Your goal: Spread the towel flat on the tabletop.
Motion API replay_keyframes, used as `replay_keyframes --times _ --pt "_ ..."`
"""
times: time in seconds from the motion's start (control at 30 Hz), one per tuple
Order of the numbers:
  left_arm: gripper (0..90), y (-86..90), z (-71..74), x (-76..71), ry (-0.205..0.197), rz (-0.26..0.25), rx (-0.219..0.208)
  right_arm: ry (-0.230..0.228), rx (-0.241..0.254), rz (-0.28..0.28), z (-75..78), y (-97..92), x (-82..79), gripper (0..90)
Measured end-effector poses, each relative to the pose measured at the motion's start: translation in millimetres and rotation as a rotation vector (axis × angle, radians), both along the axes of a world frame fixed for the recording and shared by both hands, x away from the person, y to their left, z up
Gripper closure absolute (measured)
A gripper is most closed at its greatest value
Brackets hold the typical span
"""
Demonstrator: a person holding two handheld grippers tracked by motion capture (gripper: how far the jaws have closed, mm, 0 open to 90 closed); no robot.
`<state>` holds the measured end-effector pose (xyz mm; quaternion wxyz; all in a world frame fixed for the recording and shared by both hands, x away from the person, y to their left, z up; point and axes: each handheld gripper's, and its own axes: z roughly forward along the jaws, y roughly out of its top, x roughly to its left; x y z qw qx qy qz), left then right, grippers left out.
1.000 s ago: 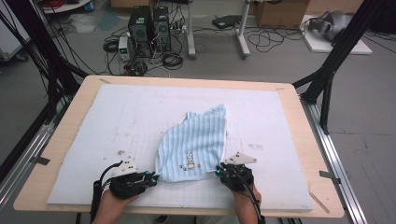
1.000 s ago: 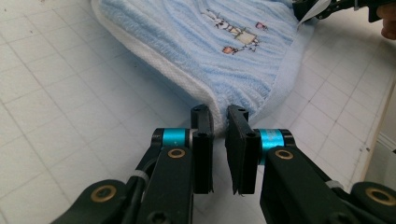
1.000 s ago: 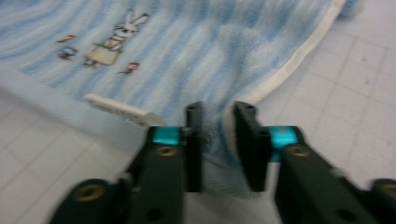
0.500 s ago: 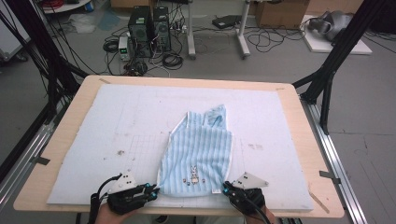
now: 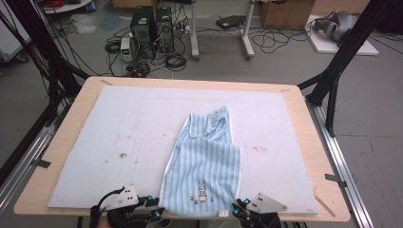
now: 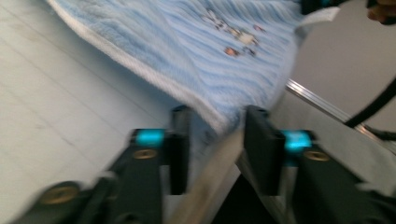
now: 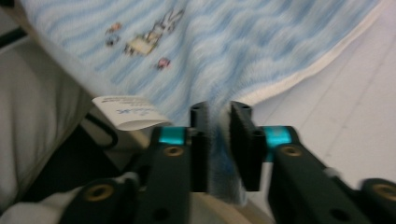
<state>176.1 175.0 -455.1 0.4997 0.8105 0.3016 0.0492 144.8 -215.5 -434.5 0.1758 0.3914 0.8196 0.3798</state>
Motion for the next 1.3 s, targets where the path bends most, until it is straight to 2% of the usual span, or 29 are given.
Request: replay_keyframes --times 0.03,0.1,0.13,0.2,0.27,0.43,0.53,0.63,0.7,0.73,0.77,0.83,0.9,0.93,0.97,1.0,1.07,1.13,1.23,1.3 --pt "50.3 1.0 1.8 3.1 -0.005 0.022 -0.004 -0.016 0.022 -0.02 1.9 -1.9 1.9 64.6" --pt "41.5 3.1 5.9 12.0 -0.017 0.067 -0.014 -0.047 0.082 -0.078 6.2 -4.3 9.6 48.0" --pt "38.2 4.4 9.2 17.9 -0.015 0.086 -0.027 -0.053 0.096 -0.102 7.4 -4.6 13.1 44.7" --pt "37.7 6.0 14.1 26.1 -0.028 0.099 -0.04 -0.079 0.126 -0.141 9.7 -4.4 23.8 39.3" --pt "37.5 7.7 19.7 37.6 -0.035 0.119 -0.044 -0.1 0.124 -0.171 10.4 -2.2 37.9 37.3" --pt "37.0 8.6 27.2 60.8 -0.043 0.16 -0.056 -0.078 0.073 -0.201 3.4 5.2 69.6 35.1" --pt "37.3 6.8 24.3 74.1 -0.023 0.176 -0.048 -0.064 0.036 -0.205 -3.0 9.8 84.2 35.3" --pt "37.3 2.8 18.6 87.9 -0.008 0.2 -0.037 -0.045 0.027 -0.191 -7.1 12.0 93.2 41.1" --pt "37.8 -2.1 15.1 96.5 0.0 0.212 -0.029 -0.017 0.007 -0.168 -10.1 13.5 100.8 50.2" --pt "38.1 -5.3 13.2 100.3 0.002 0.22 -0.024 -0.008 -0.008 -0.167 -11.3 14.5 103.2 51.9" --pt "39.6 -8.5 11.6 103.4 0.008 0.225 -0.01 0.002 -0.033 -0.159 -13.2 15.3 106.3 55.7" --pt "45.3 -17.0 6.9 108.1 0.024 0.212 0.016 0.011 -0.011 -0.144 -14.3 14.8 109.9 61.3" --pt "53.7 -24.2 2.8 109.7 0.031 0.192 0.066 0.021 -0.006 -0.122 -13.9 13.3 111.5 68.0" --pt "59.6 -29.8 2.6 109.5 0.023 0.195 0.116 0.024 -0.001 -0.115 -13.8 12.5 111.8 70.3" --pt "65.8 -32.1 3.2 108.0 -0.001 0.21 0.136 0.035 0.01 -0.108 -13.6 10.3 112.4 74.1" --pt "75.2 -34.2 2.9 107.3 -0.011 0.193 0.15 0.043 0.019 -0.104 -13.3 8.5 112.8 78.0" --pt "87.6 -35.4 3.1 105.7 -0.022 0.178 0.159 0.056 0.041 -0.091 -13.6 4.7 112.1 83.1" --pt "87.9 -35.0 4.5 102.5 -0.026 0.167 0.178 0.056 0.045 -0.076 -13.8 3.8 109.4 84.4" --pt "88.0 -30.5 6.7 94.4 -0.01 0.151 0.185 0.063 0.036 -0.045 -12.5 3.1 99.0 84.7" --pt "88.1 -25.8 6.2 87.2 -0.003 0.144 0.172 0.062 0.023 -0.021 -11.6 2.1 90.7 84.7"
